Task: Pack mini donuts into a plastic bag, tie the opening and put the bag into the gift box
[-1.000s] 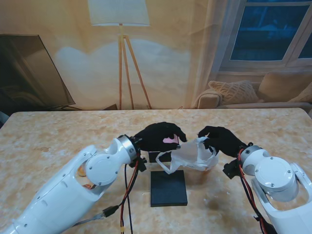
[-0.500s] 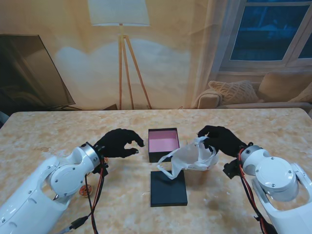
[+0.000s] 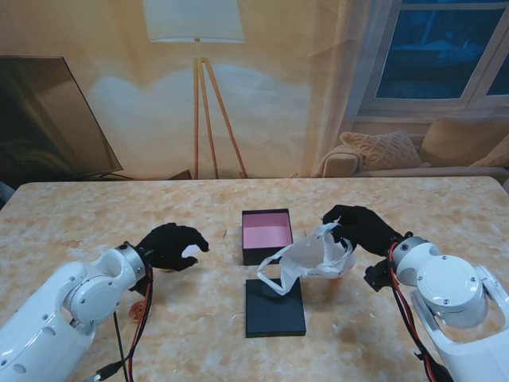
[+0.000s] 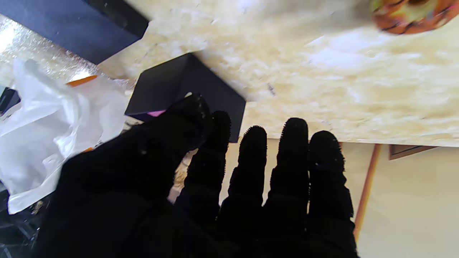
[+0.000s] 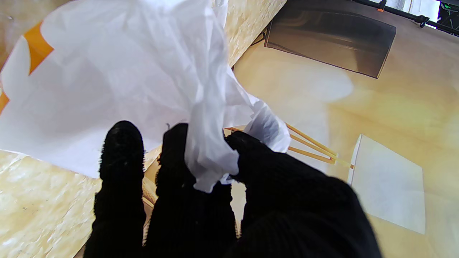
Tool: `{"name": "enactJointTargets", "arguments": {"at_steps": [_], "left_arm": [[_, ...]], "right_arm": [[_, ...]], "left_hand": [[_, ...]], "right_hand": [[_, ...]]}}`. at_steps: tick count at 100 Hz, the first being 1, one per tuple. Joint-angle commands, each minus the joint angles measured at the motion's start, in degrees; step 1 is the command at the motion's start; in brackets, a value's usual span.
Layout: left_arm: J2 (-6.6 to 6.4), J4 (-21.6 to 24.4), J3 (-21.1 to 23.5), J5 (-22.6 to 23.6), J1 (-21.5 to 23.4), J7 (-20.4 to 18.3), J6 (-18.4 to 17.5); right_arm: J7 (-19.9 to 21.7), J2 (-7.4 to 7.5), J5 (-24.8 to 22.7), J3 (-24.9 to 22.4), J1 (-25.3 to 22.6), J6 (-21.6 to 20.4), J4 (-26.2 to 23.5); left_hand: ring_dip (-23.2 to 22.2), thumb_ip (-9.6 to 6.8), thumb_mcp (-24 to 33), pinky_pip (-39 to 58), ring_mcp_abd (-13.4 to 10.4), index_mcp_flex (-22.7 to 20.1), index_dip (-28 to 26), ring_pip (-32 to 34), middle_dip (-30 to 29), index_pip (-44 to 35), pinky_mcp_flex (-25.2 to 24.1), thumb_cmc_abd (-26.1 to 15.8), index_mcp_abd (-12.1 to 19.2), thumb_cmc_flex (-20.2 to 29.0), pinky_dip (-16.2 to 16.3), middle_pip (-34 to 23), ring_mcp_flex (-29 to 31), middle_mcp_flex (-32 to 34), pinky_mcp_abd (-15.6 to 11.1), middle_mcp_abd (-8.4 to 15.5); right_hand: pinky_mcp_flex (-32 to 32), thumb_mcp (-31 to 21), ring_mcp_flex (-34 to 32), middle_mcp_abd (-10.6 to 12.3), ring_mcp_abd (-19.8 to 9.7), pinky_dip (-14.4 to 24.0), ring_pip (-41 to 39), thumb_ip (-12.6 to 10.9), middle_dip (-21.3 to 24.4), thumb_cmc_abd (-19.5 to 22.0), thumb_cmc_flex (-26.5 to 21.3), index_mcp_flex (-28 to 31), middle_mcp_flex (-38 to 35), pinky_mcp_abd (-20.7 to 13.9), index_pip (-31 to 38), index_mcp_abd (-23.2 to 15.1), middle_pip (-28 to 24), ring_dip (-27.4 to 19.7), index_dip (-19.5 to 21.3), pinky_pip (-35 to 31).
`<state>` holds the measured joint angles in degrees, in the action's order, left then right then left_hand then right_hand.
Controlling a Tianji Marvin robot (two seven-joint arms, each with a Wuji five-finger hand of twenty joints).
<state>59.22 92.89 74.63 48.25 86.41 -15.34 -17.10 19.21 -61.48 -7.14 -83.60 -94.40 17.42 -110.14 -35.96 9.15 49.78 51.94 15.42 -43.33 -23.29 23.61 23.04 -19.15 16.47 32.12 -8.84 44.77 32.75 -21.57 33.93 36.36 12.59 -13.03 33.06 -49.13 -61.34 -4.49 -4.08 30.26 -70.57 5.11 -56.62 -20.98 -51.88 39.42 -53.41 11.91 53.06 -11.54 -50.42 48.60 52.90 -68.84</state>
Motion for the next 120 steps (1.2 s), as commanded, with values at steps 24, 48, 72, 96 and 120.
{"name": "enactJointTargets", "arguments": {"at_steps": [24,48,72,96,120], "left_arm": [[-1.23,-6.4,1.1,3.6,-0.8,-0.8,-0.2],[-1.65,-10.0,0.8,4.3,-2.2,-2.2,0.5],[-1.83,-12.1,-0.5,3.9,-3.7,-3.3,1.5],[-1.60,-13.9,-2.9,4.9,-4.7,-1.2,3.9],[-1.37,-15.4,-5.0,6.7,-5.6,1.7,6.2]], "right_arm": [[0.9,-0.26,0.2,0.3,-0.3,0.4,0.0],[1.0,-0.25,0.3,0.3,-0.2,0.3,0.0],[1.1,-0.24,0.3,0.3,-0.2,0.3,0.1],[1.0,-0.25,0.4,0.3,-0.2,0.5,0.0],[1.2,-0.19,0.2,0.2,-0.3,0.1,0.0]], "left_hand": [[9.3,0.42,6.3,-5.4,-6.1,6.0,2.8,-8.8,-4.8,3.5,-2.1,7.8,4.3,-3.1,-4.8,3.8,-4.4,-8.8,-4.5,6.8],[10.6,0.84,8.4,-7.5,-5.0,8.2,3.1,-10.0,-7.3,1.6,-4.5,11.3,9.5,-3.7,-5.7,5.7,-7.5,-13.8,-3.5,8.3],[8.2,1.27,10.3,-7.3,-5.6,8.6,3.6,-7.1,-6.8,-0.7,-3.3,13.3,10.9,-3.3,-5.6,4.3,-4.3,-12.3,-4.7,9.0],[-3.9,1.50,11.3,-4.5,-7.4,8.7,5.0,0.6,2.3,-1.1,-1.1,14.4,9.3,-3.1,-4.1,-1.1,1.9,-9.2,-5.5,8.9],[-12.3,1.57,13.0,0.5,-10.6,4.1,0.0,6.0,9.2,-8.1,2.9,15.9,7.3,-1.8,-0.6,-6.0,7.8,-6.0,-6.4,8.2]], "right_hand": [[-0.1,0.1,0.0,2.2,-1.5,0.7,-0.1,-1.2,-0.1,2.0,-0.3,1.1,0.2,-0.4,1.2,-0.9,-1.0,0.2,-0.8,-0.7],[-0.1,0.2,0.0,2.3,-1.4,0.7,-0.1,-1.1,0.0,1.9,-0.3,1.2,0.1,-0.4,1.2,-0.8,-1.0,0.3,-0.9,-0.7],[-0.1,0.2,0.0,2.1,-1.3,0.7,-0.1,-1.1,0.0,1.8,-0.3,1.3,0.2,-0.4,1.2,-0.9,-0.9,0.3,-1.0,-0.6],[0.0,0.1,-0.1,2.1,-1.3,0.8,-0.1,-1.1,0.0,1.8,-0.3,1.3,0.0,-0.5,1.1,-0.7,-1.0,0.3,-1.1,-0.9],[0.1,0.1,-0.2,2.2,-1.3,0.9,-0.2,-1.1,0.0,1.7,-0.4,1.4,0.0,-0.4,1.0,-0.7,-0.9,0.3,-1.3,-0.9]]}}
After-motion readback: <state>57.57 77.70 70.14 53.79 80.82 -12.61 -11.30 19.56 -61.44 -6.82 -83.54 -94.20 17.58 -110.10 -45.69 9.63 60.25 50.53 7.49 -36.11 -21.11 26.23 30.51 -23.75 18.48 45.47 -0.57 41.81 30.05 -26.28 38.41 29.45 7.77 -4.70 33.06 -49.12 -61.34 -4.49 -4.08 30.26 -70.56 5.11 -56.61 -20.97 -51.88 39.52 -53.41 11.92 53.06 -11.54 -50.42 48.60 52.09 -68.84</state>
